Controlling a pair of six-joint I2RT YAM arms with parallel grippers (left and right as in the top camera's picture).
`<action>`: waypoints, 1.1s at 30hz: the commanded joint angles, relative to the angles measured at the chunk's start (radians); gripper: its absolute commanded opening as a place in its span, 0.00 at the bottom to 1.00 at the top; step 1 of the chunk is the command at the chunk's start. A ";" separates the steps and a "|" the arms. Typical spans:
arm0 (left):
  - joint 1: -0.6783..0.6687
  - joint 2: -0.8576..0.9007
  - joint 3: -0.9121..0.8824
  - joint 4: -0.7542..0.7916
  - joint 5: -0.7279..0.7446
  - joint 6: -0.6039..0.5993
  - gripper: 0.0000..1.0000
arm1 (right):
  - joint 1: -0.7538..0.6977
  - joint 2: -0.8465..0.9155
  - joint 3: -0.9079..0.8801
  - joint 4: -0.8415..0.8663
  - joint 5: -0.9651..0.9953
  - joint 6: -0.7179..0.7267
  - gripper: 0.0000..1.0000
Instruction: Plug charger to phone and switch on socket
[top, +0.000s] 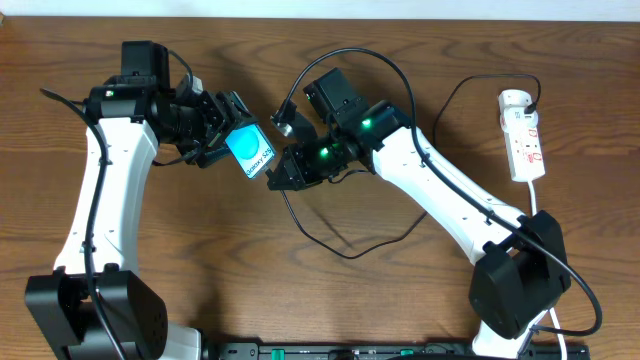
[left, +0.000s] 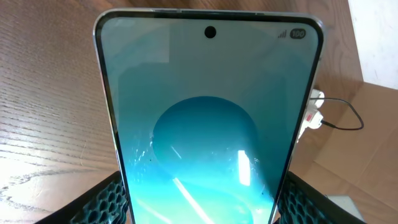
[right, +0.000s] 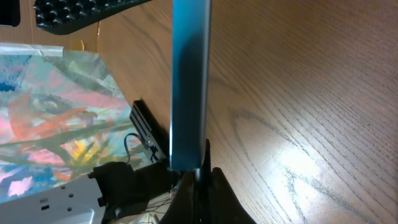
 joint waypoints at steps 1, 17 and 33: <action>0.004 -0.008 0.005 -0.002 -0.012 0.021 0.07 | 0.000 -0.001 0.002 0.002 -0.022 0.006 0.01; 0.004 -0.008 0.005 0.008 -0.033 0.008 0.07 | 0.003 -0.001 0.002 0.007 -0.041 0.006 0.01; 0.004 -0.008 0.005 0.003 -0.020 0.002 0.07 | 0.003 -0.001 0.002 0.029 -0.041 0.014 0.01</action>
